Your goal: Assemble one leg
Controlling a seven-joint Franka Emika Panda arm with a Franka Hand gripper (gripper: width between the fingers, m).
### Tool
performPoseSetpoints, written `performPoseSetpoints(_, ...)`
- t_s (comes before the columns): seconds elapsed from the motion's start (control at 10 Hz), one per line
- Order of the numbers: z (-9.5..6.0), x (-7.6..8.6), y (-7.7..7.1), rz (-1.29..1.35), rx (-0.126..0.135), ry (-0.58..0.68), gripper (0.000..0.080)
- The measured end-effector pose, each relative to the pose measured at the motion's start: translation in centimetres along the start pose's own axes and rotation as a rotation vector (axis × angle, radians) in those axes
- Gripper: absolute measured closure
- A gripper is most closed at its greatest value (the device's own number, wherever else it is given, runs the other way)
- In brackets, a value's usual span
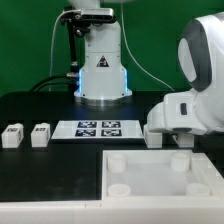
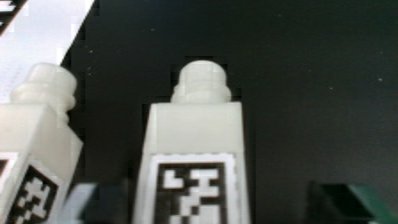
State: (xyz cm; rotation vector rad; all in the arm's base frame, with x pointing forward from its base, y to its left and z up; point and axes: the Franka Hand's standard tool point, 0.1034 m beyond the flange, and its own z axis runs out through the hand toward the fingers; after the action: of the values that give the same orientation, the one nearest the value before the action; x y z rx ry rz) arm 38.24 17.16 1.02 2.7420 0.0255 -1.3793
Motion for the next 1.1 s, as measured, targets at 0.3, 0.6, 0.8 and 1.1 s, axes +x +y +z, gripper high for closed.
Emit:
performPoseSetpoints(0.3, 0.0, 0.0, 0.0, -0.001, 0.000, 0.000, 0.0509)
performPoseSetpoints(0.6, 0.0, 0.0, 0.0, -0.001, 0.000, 0.000, 0.0509)
performPoseSetpoints(0.8, -0.3, -0.1, 0.2, -0.016, -0.002, 0.000, 0.0509)
performPoseSetpoints(1.1, -5.9, -1.6, 2.8, -0.098, 0.002, 0.090, 0.0508)
